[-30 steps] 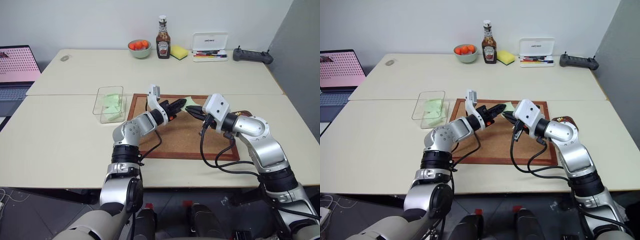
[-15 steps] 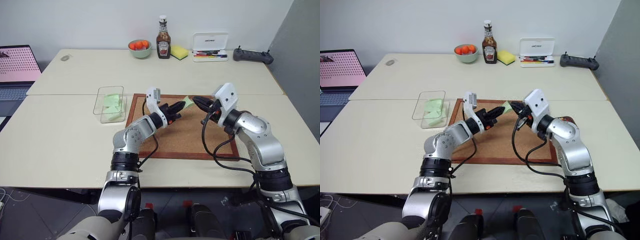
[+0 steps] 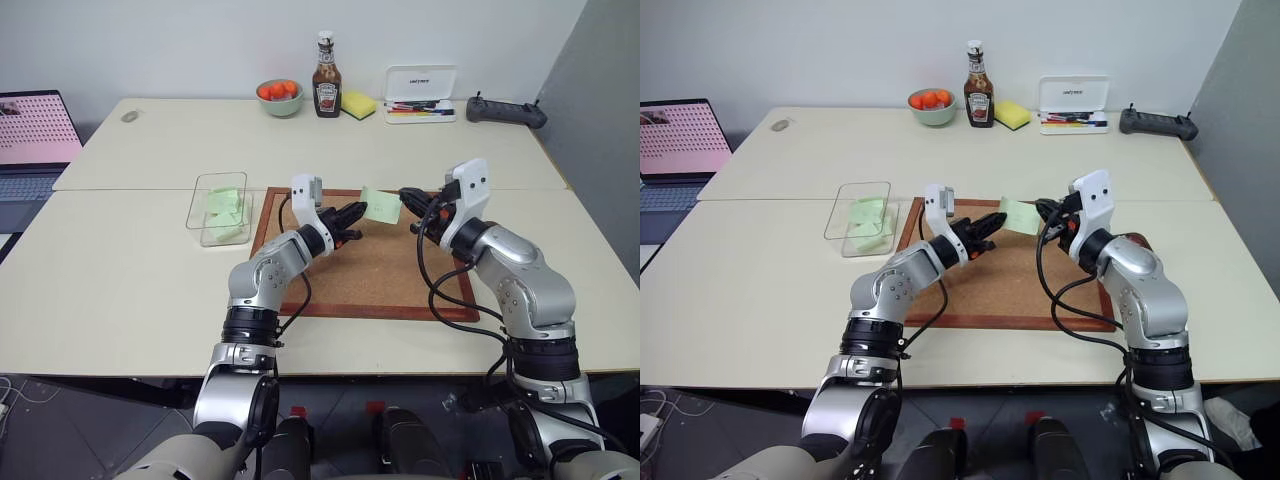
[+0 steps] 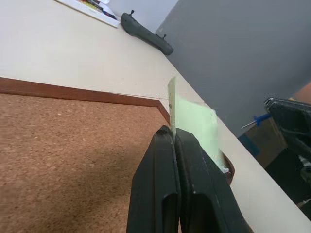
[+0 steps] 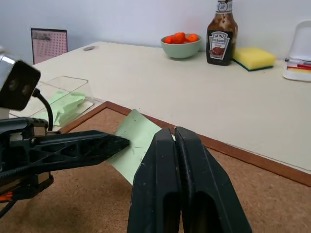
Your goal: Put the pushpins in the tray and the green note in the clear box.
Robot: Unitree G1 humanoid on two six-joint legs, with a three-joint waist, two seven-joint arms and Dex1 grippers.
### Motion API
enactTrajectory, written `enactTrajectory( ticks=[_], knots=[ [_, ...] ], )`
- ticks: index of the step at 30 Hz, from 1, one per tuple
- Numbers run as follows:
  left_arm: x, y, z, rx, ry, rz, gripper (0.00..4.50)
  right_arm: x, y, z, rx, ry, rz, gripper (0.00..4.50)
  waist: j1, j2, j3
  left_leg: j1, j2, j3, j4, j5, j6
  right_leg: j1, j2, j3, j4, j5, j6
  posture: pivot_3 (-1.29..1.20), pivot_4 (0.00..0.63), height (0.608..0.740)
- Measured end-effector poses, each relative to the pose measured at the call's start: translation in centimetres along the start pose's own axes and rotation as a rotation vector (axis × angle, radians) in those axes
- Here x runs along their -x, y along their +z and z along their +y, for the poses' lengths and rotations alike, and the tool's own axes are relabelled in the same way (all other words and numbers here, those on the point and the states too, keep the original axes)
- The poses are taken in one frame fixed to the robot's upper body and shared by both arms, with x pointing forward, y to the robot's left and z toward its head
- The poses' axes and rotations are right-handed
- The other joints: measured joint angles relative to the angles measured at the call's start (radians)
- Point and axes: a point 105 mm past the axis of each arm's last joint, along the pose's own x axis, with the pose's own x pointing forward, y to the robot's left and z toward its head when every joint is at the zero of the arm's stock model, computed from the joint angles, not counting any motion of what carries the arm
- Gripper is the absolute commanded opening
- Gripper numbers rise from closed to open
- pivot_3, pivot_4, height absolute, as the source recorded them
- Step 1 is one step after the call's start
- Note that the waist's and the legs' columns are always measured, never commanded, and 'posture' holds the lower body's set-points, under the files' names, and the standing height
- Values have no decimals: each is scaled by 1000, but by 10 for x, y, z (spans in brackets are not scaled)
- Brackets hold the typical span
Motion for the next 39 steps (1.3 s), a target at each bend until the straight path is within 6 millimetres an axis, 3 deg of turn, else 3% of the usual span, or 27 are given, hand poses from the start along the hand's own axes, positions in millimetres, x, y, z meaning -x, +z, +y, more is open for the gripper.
enactTrajectory(
  ticks=[7, 10, 13, 19, 23, 28, 33, 39],
  knots=[
    [0, -3, 0, -6, 2, 10, 44, 5, 6, -5, -19, -14, -13, 0, 0, 0, 0, 0, 0, 0, 0, 0, 0, 0, 0, 0, 0, 0, 0, 0, 150, 740],
    [1, -2, 2, -10, 7, 11, 44, 17, 7, -20, 49, -57, 12, 0, 1, 0, 0, -1, 0, 0, 0, 0, 0, 0, 0, 0, -1, 0, 0, 0, 150, 740],
    [6, 0, 8, -21, 26, 7, 44, 42, -11, -51, 180, -155, 125, 0, 3, 0, 0, -1, -1, 0, 0, 0, 0, 0, 0, 0, -1, 0, 0, 0, 150, 740],
    [7, 2, 9, -34, 27, 1, 44, 68, -39, -94, 339, -305, 292, 0, -2, 0, 0, 0, 0, 1, 0, 0, 0, 0, 0, 1, 0, 0, 0, 0, 150, 740],
    [7, 3, 8, -40, 19, 0, 44, 77, -51, -111, 407, -365, 356, 0, -3, 0, 0, 0, 0, 1, 0, 0, 0, 0, 0, 1, 0, 0, 0, 0, 150, 740],
    [7, 1, 8, -55, 19, 9, 44, 80, -71, -119, 470, -364, 428, 0, -1, 0, 0, 0, 0, 2, 0, 0, 0, 0, 0, 1, -1, 0, 0, 0, 150, 740],
    [6, 0, 8, -61, 18, 15, 0, 81, -80, -122, 481, -365, 456, 990, -1, 0, 0, 0, 0, 2, 0, 0, 0, 0, 0, 1, -1, 0, 0, 0, 150, 740],
    [6, 0, 8, -66, 20, 19, 0, 75, -74, -123, 494, -365, 433, 2312, 0, 0, 0, 0, 0, 1, 0, 0, 0, 0, 0, 1, -1, 0, 0, 0, 150, 740]
  ],
)
